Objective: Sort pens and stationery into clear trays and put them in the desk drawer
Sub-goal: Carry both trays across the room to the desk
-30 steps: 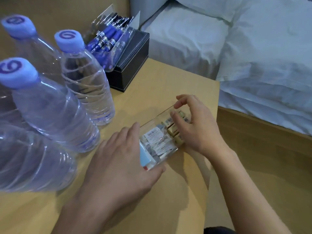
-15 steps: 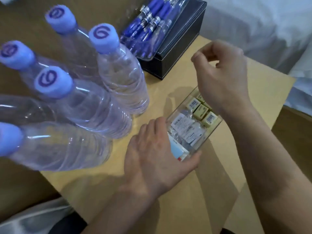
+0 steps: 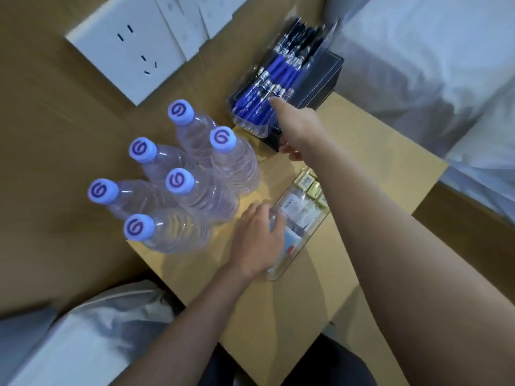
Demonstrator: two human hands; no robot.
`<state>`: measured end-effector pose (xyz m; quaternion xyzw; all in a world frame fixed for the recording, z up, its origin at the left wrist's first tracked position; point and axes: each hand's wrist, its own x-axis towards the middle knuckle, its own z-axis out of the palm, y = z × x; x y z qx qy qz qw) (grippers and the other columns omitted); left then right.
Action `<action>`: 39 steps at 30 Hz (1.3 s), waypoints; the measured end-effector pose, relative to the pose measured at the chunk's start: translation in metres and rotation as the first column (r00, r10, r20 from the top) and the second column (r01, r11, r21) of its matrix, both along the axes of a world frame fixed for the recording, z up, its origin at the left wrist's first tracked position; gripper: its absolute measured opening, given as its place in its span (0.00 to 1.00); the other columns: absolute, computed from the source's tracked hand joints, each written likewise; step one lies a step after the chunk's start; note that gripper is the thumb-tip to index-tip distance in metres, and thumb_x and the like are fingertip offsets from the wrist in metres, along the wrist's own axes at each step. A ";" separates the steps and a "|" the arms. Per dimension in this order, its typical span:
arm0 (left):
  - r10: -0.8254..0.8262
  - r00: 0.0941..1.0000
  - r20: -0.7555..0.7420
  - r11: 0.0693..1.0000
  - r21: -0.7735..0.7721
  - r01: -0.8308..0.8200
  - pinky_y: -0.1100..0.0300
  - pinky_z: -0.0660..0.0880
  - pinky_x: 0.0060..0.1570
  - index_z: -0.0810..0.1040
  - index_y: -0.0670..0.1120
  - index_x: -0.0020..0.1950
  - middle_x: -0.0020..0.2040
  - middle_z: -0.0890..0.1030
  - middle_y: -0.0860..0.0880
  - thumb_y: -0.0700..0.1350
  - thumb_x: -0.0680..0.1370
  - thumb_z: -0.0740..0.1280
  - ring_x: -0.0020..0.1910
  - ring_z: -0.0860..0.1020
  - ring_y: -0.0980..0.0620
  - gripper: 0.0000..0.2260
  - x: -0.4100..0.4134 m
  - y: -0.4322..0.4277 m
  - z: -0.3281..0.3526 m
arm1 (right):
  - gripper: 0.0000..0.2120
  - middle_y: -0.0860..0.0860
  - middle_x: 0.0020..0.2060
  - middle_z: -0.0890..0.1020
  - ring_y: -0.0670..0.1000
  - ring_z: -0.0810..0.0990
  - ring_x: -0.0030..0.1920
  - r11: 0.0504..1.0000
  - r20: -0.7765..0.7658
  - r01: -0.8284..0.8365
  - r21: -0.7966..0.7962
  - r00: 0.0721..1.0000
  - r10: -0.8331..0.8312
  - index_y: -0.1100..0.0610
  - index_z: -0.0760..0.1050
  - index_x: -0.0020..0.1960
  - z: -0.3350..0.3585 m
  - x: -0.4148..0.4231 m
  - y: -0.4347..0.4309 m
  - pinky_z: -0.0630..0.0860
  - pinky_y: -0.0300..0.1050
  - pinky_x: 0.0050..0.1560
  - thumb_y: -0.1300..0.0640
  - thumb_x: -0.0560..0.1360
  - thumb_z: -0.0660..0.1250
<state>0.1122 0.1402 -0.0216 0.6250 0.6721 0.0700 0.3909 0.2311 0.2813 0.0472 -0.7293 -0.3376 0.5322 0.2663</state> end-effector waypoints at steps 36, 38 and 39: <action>0.094 0.932 0.350 0.918 -0.392 0.054 0.53 0.82 0.37 0.67 0.48 0.61 0.51 0.82 0.45 0.49 0.84 0.61 0.40 0.86 0.49 0.08 0.065 -0.011 0.279 | 0.17 0.53 0.53 0.86 0.52 0.85 0.53 0.792 -0.153 0.610 0.039 0.787 -0.598 0.51 0.77 0.59 0.218 0.107 -0.351 0.82 0.48 0.54 0.69 0.83 0.56; 0.060 0.928 0.367 0.921 -0.379 0.090 0.51 0.84 0.42 0.68 0.51 0.60 0.52 0.83 0.46 0.50 0.84 0.62 0.42 0.87 0.50 0.08 0.105 -0.035 0.307 | 0.17 0.53 0.55 0.85 0.50 0.85 0.53 0.786 -0.179 0.612 0.090 0.786 -0.592 0.49 0.76 0.61 0.235 0.143 -0.371 0.82 0.49 0.54 0.67 0.83 0.57; 0.053 0.924 0.378 0.923 -0.371 0.099 0.50 0.84 0.44 0.68 0.51 0.60 0.53 0.83 0.47 0.51 0.84 0.62 0.43 0.87 0.50 0.08 0.127 -0.050 0.318 | 0.18 0.53 0.55 0.85 0.50 0.85 0.54 0.780 -0.195 0.615 0.115 0.784 -0.590 0.48 0.75 0.65 0.243 0.163 -0.384 0.82 0.49 0.54 0.66 0.83 0.57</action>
